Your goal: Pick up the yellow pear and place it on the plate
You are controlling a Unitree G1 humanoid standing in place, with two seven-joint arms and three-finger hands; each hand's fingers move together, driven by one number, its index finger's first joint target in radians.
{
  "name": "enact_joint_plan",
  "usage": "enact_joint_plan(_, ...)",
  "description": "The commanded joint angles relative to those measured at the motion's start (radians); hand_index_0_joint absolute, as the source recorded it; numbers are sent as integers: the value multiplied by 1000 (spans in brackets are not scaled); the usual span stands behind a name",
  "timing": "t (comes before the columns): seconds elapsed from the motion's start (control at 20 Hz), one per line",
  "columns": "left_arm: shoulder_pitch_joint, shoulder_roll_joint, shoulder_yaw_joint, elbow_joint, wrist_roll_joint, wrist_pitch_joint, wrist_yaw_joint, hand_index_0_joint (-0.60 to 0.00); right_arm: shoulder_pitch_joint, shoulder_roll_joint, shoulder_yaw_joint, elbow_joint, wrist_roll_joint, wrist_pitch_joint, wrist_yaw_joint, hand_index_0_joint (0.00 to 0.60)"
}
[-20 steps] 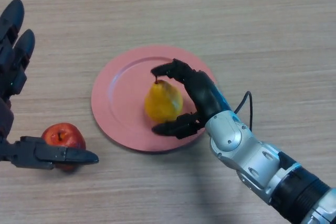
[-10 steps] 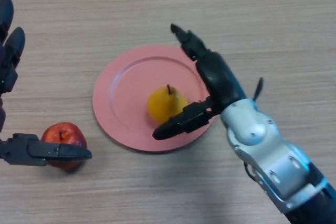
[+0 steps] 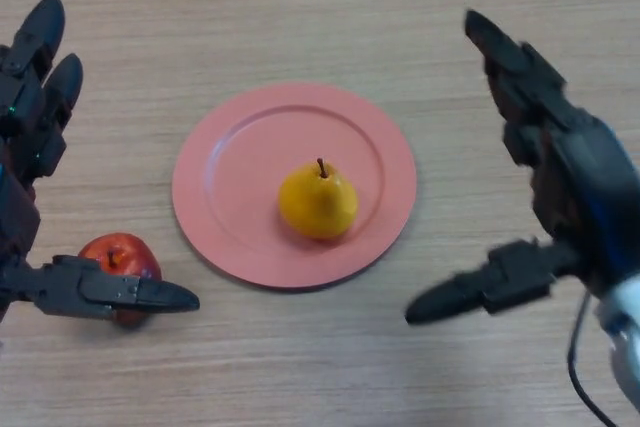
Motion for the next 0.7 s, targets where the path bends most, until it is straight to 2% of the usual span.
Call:
enact_joint_plan(0.05, -10, 33, 51, -76, -8, -103, -26, 0, 34, -17, -66, -133, 46, -137, -9, 0)
enact_joint_plan(0.2, -8, 24, 52, -84, -6, -101, -36, 0, 76, -22, -80, -196, 57, -103, -19, 0)
enact_joint_plan(0.35, -19, 25, 18, -110, 7, -46, -21, 0, 98, -21, -79, -220, 47, -110, -32, 0)
enact_joint_plan(0.45, -31, 20, 6, -126, -7, -15, -7, 0, 109, -23, -79, -229, 32, -121, -24, 0)
enact_joint_plan(0.55, -33, 19, -6, -114, -14, -43, 11, 0, 118, -22, -77, -245, 32, -100, -18, 0)
enact_joint_plan(0.7, -29, 28, -3, -128, -11, -22, 7, 0, 129, -24, -68, -266, 36, -76, -8, 0)
